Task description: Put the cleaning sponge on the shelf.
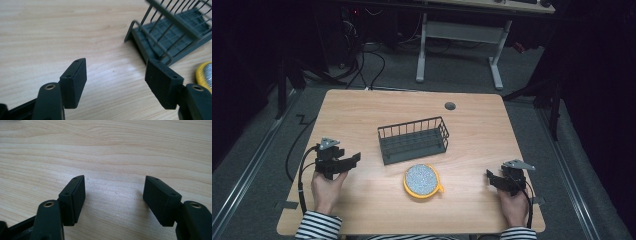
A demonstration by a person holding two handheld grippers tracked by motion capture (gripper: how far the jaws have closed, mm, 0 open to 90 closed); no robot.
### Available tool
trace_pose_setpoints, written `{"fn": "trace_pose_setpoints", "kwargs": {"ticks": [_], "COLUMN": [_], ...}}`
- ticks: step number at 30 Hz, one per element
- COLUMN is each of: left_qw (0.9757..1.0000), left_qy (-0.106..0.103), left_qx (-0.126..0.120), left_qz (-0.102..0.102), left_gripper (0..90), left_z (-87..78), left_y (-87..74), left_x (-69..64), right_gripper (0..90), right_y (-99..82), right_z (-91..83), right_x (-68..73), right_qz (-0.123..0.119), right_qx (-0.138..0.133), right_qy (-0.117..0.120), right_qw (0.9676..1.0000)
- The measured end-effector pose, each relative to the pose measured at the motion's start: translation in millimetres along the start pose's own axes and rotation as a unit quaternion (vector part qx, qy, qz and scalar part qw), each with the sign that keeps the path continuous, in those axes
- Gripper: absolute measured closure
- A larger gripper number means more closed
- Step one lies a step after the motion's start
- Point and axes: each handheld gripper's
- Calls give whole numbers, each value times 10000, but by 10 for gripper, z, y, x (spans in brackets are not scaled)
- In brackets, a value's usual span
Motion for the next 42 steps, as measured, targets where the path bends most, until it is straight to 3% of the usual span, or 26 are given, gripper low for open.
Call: {"fn": "trace_pose_setpoints", "kwargs": {"ticks": [4,9,21,27,30,36,41,42], "left_qw": [9998,9996,9990,9979,9966,9968,9968,9968], "left_qy": [56,122,402,459,529,550,545,545], "left_qx": [194,259,185,221,113,105,102,102], "left_qz": [-25,24,115,398,614,573,570,570], "left_gripper": [345,343,341,326,317,315,310,310], "left_z": [138,225,289,306,315,311,313,313], "left_y": [-217,-361,-476,-499,-540,-544,-545,-545], "left_x": [7,-9,20,-25,-61,-64,-66,-66], "right_gripper": [345,345,356,368,387,417,428,428], "right_y": [1,1,11,55,118,269,434,434], "right_z": [3,3,0,8,17,5,26,26], "right_x": [1,0,-21,-30,7,183,432,432], "right_qz": [11,16,119,99,97,24,-105,-105], "right_qx": [-8,-11,2,169,222,180,190,190], "right_qy": [0,2,63,112,230,627,1178,1178], "right_qw": [10000,10000,9999,9997,9994,9979,9928,9928]}}
Point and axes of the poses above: each handheld gripper's, and its own axes: z roughly forward along the jaws, y roughly out of its top, x roughly to its left, and after that the axes turned 12 degrees about -x, right-handed
